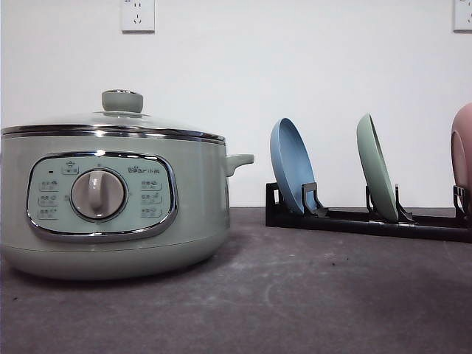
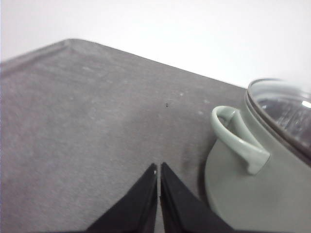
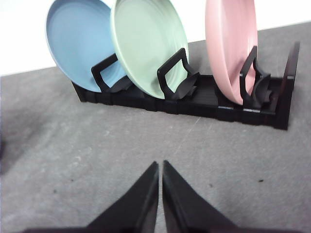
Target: Transfer potato from steamer to green plate
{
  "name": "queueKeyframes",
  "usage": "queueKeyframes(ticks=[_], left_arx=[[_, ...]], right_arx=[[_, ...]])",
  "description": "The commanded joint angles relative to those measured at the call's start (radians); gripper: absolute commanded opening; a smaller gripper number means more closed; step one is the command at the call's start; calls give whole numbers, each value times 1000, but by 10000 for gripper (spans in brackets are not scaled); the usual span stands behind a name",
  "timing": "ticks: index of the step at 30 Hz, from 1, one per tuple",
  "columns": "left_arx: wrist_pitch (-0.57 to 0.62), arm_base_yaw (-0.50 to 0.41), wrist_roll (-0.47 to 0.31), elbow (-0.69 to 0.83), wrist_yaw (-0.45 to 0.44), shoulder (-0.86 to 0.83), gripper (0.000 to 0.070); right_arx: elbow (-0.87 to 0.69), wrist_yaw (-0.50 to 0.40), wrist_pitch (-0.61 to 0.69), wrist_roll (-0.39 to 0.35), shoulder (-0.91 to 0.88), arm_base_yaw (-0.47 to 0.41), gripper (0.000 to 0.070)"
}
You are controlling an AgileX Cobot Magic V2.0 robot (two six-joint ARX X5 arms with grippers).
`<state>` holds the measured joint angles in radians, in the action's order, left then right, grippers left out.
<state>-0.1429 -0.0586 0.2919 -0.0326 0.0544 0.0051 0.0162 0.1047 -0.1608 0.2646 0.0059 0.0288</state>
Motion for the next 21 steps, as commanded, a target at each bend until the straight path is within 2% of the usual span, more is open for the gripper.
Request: queueKeyframes(ticks=[1,3,7,15,21], left_arx=[[8,-1,90,10,1,-2,1],[8,-1,124,3,-9,-2,1],[6,-1,145,-32,-76,-2,2],[-26,-1,172,-186,-126,49,2],[-70,-1,124,-347,-208,162,2]], right_arx=[[-2,1,11,67,-3,0,0],[4,8,11,99,-2,1,0],[47,-1,8,148,-2,0,0],[213,-1,-19,147,22,1,0],[397,0,-103,93,121,1,0]])
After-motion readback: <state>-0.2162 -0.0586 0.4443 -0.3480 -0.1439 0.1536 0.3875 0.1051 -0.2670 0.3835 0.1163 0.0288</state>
